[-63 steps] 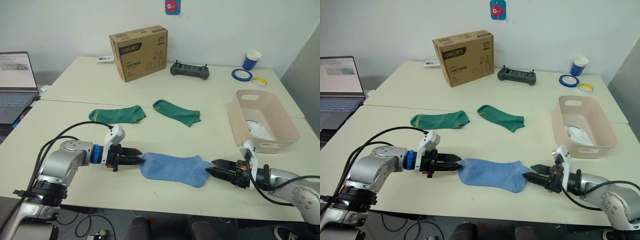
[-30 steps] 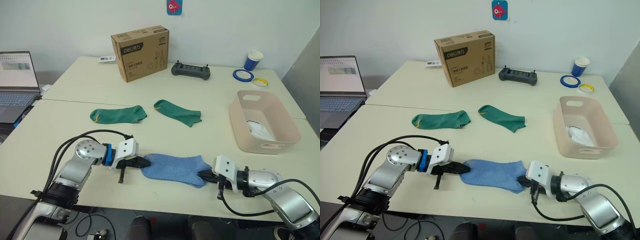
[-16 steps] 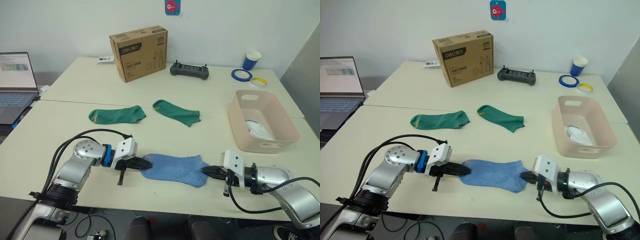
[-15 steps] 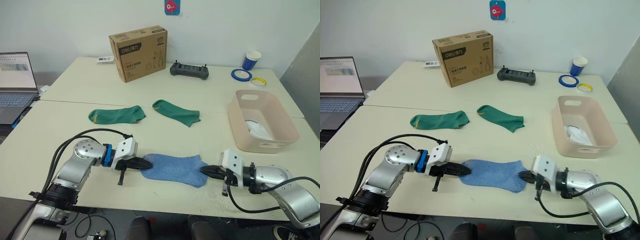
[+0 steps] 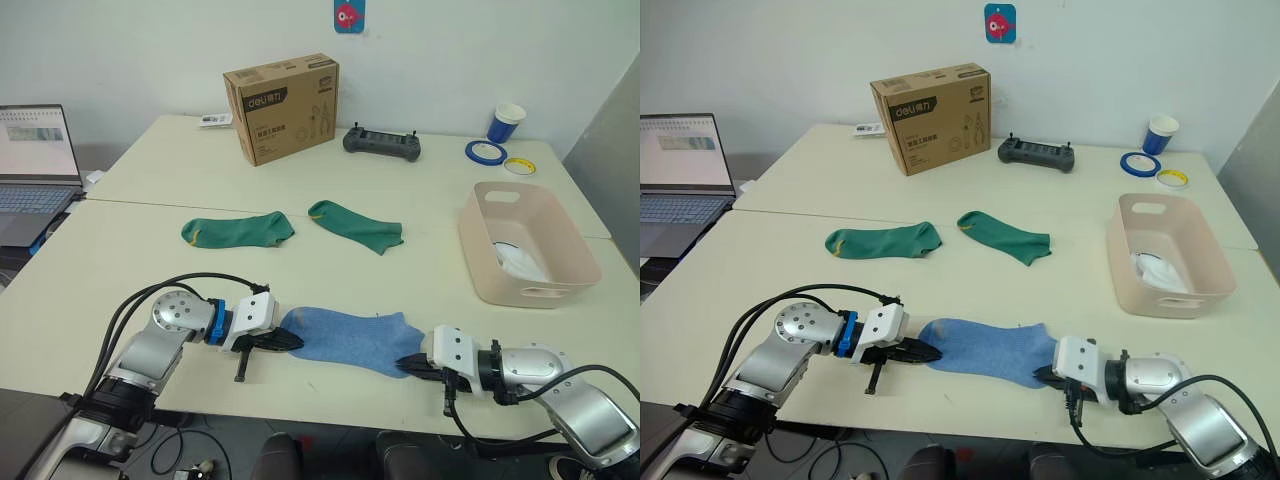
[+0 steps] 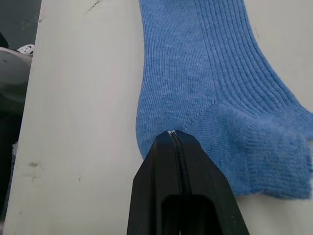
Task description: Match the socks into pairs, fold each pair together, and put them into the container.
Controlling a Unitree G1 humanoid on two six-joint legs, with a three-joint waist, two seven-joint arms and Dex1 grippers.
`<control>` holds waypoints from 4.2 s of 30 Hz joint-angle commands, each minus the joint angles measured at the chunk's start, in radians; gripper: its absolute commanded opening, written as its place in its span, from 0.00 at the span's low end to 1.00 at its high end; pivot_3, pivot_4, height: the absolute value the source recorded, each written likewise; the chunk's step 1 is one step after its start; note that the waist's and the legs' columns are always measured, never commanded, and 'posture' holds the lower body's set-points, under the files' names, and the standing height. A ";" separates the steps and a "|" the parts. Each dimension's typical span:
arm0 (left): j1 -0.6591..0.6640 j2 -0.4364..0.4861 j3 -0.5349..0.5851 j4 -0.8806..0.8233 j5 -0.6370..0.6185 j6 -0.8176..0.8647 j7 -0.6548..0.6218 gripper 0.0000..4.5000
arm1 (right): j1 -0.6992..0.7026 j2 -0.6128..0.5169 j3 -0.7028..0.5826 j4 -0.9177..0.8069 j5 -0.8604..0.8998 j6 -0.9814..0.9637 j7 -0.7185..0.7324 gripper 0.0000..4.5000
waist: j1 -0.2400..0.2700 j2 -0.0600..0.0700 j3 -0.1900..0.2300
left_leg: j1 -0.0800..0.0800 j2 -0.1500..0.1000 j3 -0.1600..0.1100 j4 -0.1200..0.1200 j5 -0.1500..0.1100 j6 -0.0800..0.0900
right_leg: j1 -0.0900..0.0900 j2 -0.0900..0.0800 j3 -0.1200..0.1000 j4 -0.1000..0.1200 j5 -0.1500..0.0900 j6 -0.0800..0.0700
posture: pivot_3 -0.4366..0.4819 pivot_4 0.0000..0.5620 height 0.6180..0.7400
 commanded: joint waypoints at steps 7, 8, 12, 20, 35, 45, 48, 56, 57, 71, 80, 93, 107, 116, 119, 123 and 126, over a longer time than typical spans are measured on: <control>-0.068 -0.030 0.065 -0.023 -0.084 0.048 0.021 0.00 | 0.057 0.039 -0.251 -0.157 0.267 0.234 -0.068 0.08 | 0.002 0.000 0.000 | -0.001 0.000 -0.001 0.000 0.000 0.000 | 0.000 0.000 -0.001 0.000 0.001 0.002 | 0.48 0.27 1.00; -0.074 -0.035 0.060 -0.006 -0.069 0.024 0.026 0.00 | 0.063 0.043 -0.265 -0.155 0.278 0.246 -0.075 0.13 | 0.002 0.000 0.000 | -0.001 0.000 -0.001 0.000 0.000 0.000 | 0.000 0.000 -0.001 0.000 0.001 0.002 | 0.48 0.27 1.00; -0.068 -0.046 0.050 0.038 -0.042 -0.018 0.036 0.00 | 0.067 0.064 -0.281 -0.151 0.262 0.242 -0.121 0.44 | -0.002 0.000 0.000 | -0.001 0.000 0.000 0.000 0.000 0.000 | 0.000 0.000 0.000 0.000 0.001 0.002 | 0.48 0.27 1.00; -0.090 -0.045 0.079 0.050 -0.079 -0.004 0.008 0.00 | 0.021 0.075 -0.179 -0.150 0.172 0.148 -0.120 0.43 | -0.001 0.000 0.001 | -0.001 0.000 0.000 0.000 0.000 0.000 | -0.001 0.000 0.000 0.000 0.001 0.002 | 0.48 0.27 1.00; -0.123 -0.082 -0.002 0.134 0.039 -0.039 0.028 0.00 | -0.202 0.148 0.071 0.169 -0.115 -0.009 -0.114 0.01 | 0.001 0.000 0.001 | -0.001 0.000 0.000 0.000 0.000 0.000 | -0.001 0.001 0.000 0.000 0.001 0.001 | 0.48 0.27 1.00; -0.128 -0.067 0.013 0.190 0.055 -0.076 0.048 0.00 | -0.098 0.067 -0.037 0.112 -0.075 -0.045 -0.074 0.01 | 0.002 0.001 -0.001 | 0.000 0.000 0.000 0.000 0.000 0.000 | 0.001 0.000 0.000 0.000 0.002 0.002 | 0.48 0.27 1.00; -0.124 -0.065 0.045 0.142 -0.013 -0.065 0.009 0.00 | -0.065 0.080 -0.146 -0.020 0.092 0.108 -0.072 0.01 | 0.001 0.001 -0.001 | 0.000 0.000 0.000 0.000 0.000 0.000 | 0.001 0.000 0.000 0.000 0.002 0.002 | 0.48 0.27 1.00; -0.089 -0.046 0.103 -0.003 -0.123 -0.006 -0.028 0.00 | 0.059 0.083 -0.310 -0.167 0.331 0.469 -0.158 0.29 | 0.002 0.001 -0.001 | -0.001 0.000 -0.001 0.000 0.000 0.000 | 0.000 0.000 -0.001 0.000 0.002 0.001 | 0.48 0.27 1.00; -0.076 -0.040 0.106 -0.036 -0.141 0.011 -0.036 0.04 | 0.069 0.082 -0.310 -0.174 0.344 0.492 -0.165 0.37 | 0.001 0.001 -0.001 | -0.001 0.000 -0.001 0.000 0.000 0.000 | 0.000 0.000 0.000 0.000 0.001 0.002 | 0.48 0.27 1.00; -0.007 -0.031 0.106 -0.142 -0.138 -0.013 -0.019 0.77 | -0.051 0.183 -0.191 -0.147 0.385 0.695 -0.304 0.92 | -0.002 0.001 -0.001 | -0.001 0.000 0.000 -0.001 0.000 0.000 | -0.001 0.000 0.000 -0.001 0.001 0.001 | 0.48 0.27 1.00; -0.005 -0.033 0.111 -0.163 -0.145 0.005 0.000 0.78 | -0.054 0.175 -0.213 -0.137 0.410 0.690 -0.284 0.31 | -0.002 0.001 -0.001 | -0.001 0.000 0.000 -0.001 0.000 0.000 | -0.001 0.000 0.000 -0.001 0.001 0.001 | 0.48 0.27 1.00; -0.095 -0.069 0.057 -0.110 -0.127 0.041 -0.008 0.78 | -0.116 -0.031 -0.284 0.075 0.449 0.588 -0.011 0.01 | -0.001 0.001 0.000 | -0.001 0.000 0.000 -0.001 0.000 0.000 | -0.001 0.000 0.000 -0.001 0.001 0.001 | 0.48 0.27 1.00; -0.142 -0.143 -0.072 0.009 -0.003 0.014 -0.010 0.01 | -0.233 -0.020 -0.192 0.187 0.376 0.520 0.052 0.00 | -0.002 0.001 0.000 | -0.002 0.000 -0.001 -0.001 0.000 0.000 | -0.001 0.001 0.000 -0.001 0.001 0.001 | 0.48 0.27 1.00; -0.125 -0.157 -0.103 0.065 0.074 -0.037 0.025 0.00 | -0.161 -0.061 -0.284 0.121 0.431 0.591 0.027 0.67 | -0.001 0.001 0.000 | -0.002 0.000 -0.001 -0.001 0.000 0.000 | -0.001 0.001 0.000 -0.001 0.001 0.002 | 0.48 0.27 1.00; -0.116 -0.155 -0.114 0.078 0.101 -0.048 0.033 0.00 | -0.122 -0.056 -0.324 0.082 0.439 0.636 -0.030 0.90 | -0.001 0.001 0.000 | -0.002 0.000 -0.001 -0.001 0.000 0.000 | -0.001 0.001 0.000 -0.001 0.001 0.002 | 0.48 0.27 1.00; -0.101 -0.152 -0.118 0.075 0.112 -0.062 0.037 0.00 | -0.072 -0.034 -0.347 0.032 0.487 0.709 -0.068 1.00 | -0.001 0.001 -0.001 | -0.001 0.000 -0.001 -0.001 0.000 0.000 | 0.000 0.001 0.000 -0.001 0.002 0.002 | 0.48 0.27 1.00; -0.098 -0.157 -0.121 0.072 0.114 -0.059 0.042 0.00 | -0.059 0.031 -0.363 -0.010 0.561 0.787 -0.119 1.00 | -0.002 0.001 -0.001 | -0.001 0.000 -0.001 -0.001 0.000 0.000 | 0.000 0.001 0.000 -0.001 0.002 0.002 | 0.48 0.27 1.00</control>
